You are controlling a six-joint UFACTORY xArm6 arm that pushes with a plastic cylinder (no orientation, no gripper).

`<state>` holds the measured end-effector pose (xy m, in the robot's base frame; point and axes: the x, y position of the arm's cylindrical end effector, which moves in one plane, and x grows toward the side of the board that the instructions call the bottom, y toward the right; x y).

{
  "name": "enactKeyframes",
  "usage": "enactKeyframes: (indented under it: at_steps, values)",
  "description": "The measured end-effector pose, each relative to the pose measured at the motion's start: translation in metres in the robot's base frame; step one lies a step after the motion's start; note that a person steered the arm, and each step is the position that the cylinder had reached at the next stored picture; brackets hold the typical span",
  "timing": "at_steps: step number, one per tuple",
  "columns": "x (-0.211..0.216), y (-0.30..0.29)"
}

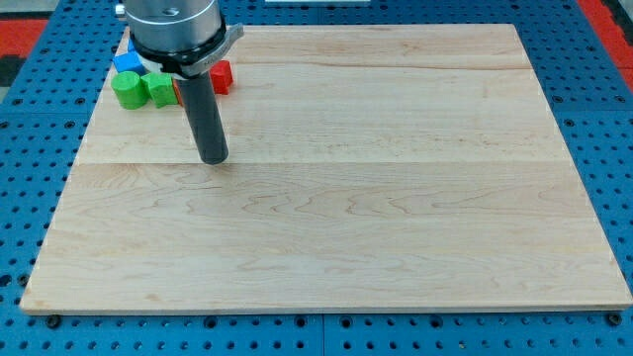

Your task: Place the blue triangle in between the yellow heart and the red star

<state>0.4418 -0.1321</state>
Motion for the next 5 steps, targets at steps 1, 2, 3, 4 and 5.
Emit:
enactKeyframes:
  at_steps: [1,2,3,4,5]
  values:
    - [0.025,-0.081]
    - [0.026,-0.127]
    - [-0.004,-0.171]
    - [-0.067,-0.171]
    - [-0.135,-0.151]
